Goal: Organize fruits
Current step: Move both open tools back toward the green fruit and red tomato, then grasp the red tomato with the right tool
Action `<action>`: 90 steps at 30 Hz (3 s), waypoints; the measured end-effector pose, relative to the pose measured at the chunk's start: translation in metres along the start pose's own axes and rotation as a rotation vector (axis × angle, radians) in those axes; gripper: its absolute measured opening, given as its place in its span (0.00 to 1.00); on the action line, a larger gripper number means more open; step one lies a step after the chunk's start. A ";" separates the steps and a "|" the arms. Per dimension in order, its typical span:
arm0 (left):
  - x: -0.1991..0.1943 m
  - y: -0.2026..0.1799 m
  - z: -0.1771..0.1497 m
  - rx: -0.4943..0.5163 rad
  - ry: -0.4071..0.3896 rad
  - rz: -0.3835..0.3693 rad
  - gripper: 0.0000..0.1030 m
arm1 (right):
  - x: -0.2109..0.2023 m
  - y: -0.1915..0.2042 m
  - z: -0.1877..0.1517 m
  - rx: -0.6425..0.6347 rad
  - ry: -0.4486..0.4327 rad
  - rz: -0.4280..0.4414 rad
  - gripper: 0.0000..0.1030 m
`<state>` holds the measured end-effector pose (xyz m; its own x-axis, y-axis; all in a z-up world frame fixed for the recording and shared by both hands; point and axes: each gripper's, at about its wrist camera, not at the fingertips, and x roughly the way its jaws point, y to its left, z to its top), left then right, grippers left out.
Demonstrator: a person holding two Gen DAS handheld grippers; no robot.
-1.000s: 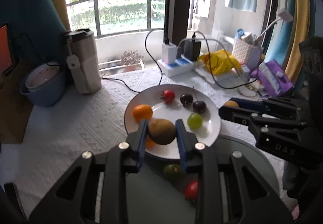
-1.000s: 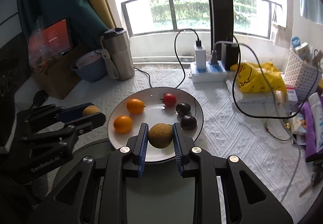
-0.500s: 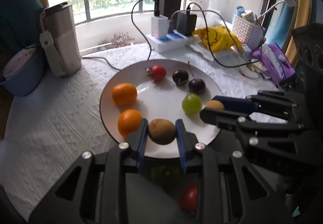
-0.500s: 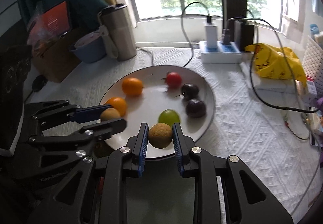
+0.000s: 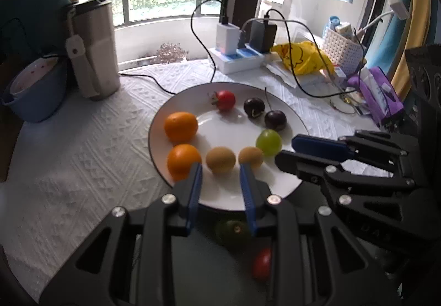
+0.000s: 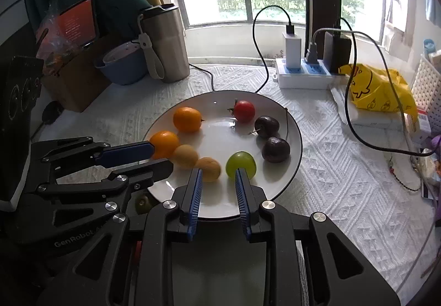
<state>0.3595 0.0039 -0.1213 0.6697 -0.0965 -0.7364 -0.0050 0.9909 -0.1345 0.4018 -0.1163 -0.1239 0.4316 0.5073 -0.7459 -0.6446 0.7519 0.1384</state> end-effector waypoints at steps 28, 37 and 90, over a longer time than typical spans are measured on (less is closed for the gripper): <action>-0.098 0.019 -0.035 -0.063 -0.152 -0.019 0.44 | -0.071 0.065 -0.007 -0.066 -0.095 -0.070 0.26; -0.114 0.025 -0.056 -0.073 -0.166 -0.028 0.44 | -0.077 0.086 -0.021 -0.083 -0.083 -0.084 0.26; -0.066 0.042 -0.101 -0.158 -0.046 0.053 0.68 | -0.003 0.067 -0.066 -0.007 0.063 -0.026 0.33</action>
<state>0.2400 0.0428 -0.1455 0.6989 -0.0363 -0.7143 -0.1553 0.9672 -0.2011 0.3162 -0.0954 -0.1555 0.4083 0.4598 -0.7886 -0.6380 0.7616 0.1137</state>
